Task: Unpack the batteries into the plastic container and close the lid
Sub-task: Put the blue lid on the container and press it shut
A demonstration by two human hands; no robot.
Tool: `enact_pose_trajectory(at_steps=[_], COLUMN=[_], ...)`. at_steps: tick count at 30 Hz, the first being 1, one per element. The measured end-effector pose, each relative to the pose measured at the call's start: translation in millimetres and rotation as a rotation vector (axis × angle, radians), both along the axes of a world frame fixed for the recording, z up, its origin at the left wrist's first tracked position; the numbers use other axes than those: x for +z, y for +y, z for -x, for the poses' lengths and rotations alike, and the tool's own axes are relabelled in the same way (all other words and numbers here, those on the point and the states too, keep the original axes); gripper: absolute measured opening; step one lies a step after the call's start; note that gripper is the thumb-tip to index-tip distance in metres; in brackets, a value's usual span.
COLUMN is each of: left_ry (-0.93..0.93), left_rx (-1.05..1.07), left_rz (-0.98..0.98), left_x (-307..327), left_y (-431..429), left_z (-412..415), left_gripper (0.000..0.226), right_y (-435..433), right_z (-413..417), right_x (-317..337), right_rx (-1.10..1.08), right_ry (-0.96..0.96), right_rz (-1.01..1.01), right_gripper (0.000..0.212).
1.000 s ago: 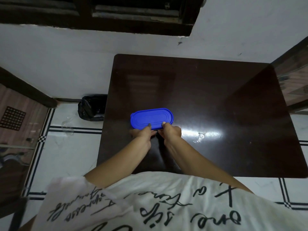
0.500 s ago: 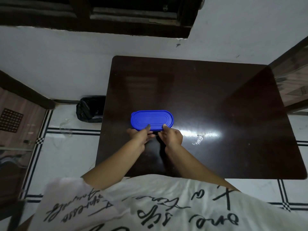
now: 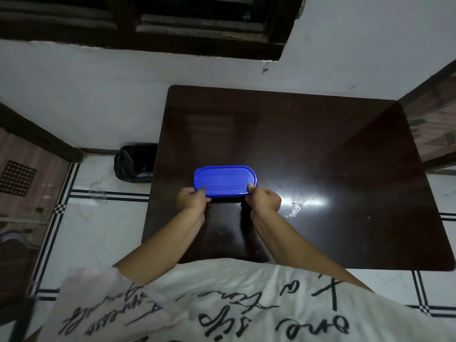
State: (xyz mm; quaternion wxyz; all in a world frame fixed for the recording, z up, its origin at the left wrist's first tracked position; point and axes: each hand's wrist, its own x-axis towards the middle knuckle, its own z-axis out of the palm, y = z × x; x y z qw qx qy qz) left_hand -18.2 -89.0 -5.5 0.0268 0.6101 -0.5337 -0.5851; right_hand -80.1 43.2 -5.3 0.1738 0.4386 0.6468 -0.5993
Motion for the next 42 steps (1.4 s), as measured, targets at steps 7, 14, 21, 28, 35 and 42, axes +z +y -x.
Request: enact_pose_trajectory(at_steps=[7, 14, 21, 28, 35, 42], left_ry=[0.02, -0.125, -0.036, -0.032, -0.01, 0.03], left_rx=[-0.078, -0.832, -1.538, -1.544, -1.543, -1.535], left_rz=[-0.015, 0.983, 1.248, 1.111, 1.09, 1.071], left_x=[3.0, -11.5, -36.7, -31.8, -28.6, -22.9], left_y=[-6.1, -14.5, -6.1, -9.6, -30.4, -67.8], left_z=[2.7, -39.9, -62.9, -48.2, -0.4, 75.6], left_gripper=[0.02, 0.056, 0.096, 0.091, 0.097, 0.103], right_y=[6.0, 20.5, 33.8, 22.5, -2.4, -39.1], right_z=[3.6, -17.5, -32.7, -14.7, 34.0, 114.0], right_x=[-2.1, -4.7, -41.1, -41.6, -39.0, -34.7], right_rx=[0.004, 0.671, 1.606, 1.728, 1.695, 1.744], right_ry=[0.015, 0.593, 0.994, 0.867, 0.887, 0.862], right_rz=[0.091, -0.471, -0.919, -0.993, -0.989, -0.955], right_gripper=[0.021, 0.042, 0.064, 0.076, 0.065, 0.064])
